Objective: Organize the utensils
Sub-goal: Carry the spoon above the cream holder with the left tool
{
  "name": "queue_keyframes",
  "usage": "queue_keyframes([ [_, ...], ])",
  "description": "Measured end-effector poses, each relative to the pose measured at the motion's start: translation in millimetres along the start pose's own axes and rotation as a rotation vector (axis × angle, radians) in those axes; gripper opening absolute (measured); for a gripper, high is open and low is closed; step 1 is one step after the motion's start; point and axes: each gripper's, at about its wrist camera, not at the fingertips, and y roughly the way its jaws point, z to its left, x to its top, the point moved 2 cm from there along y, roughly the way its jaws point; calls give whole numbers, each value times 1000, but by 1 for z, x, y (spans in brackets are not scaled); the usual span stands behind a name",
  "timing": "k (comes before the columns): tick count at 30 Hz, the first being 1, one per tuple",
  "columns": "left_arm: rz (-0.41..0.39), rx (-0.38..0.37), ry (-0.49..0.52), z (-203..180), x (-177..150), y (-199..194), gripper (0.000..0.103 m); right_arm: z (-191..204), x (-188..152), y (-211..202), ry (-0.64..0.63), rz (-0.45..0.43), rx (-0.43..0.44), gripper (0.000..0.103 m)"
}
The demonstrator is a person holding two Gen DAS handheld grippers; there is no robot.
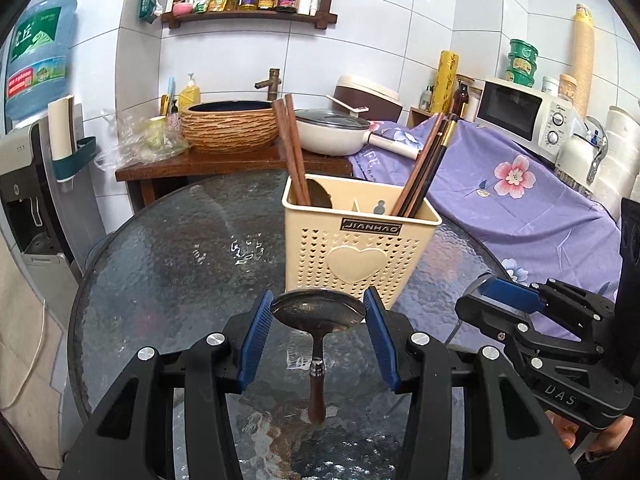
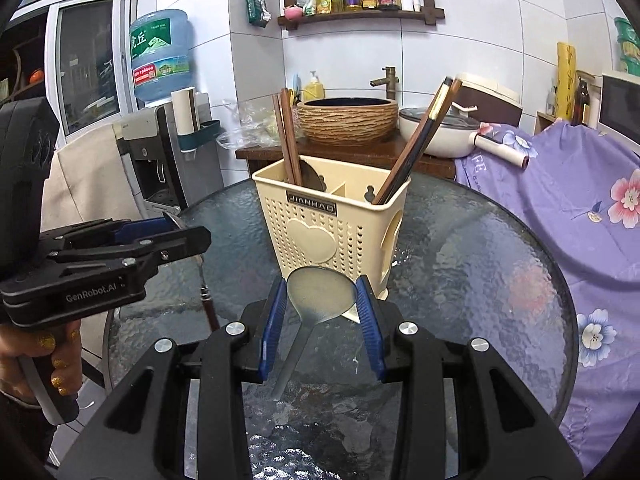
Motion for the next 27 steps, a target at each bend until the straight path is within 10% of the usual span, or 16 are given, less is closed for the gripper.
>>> queue_keyframes([
  [27, -211, -40, -27, -18, 144, -41, 46, -23, 142, -49, -2, -205, -88, 36],
])
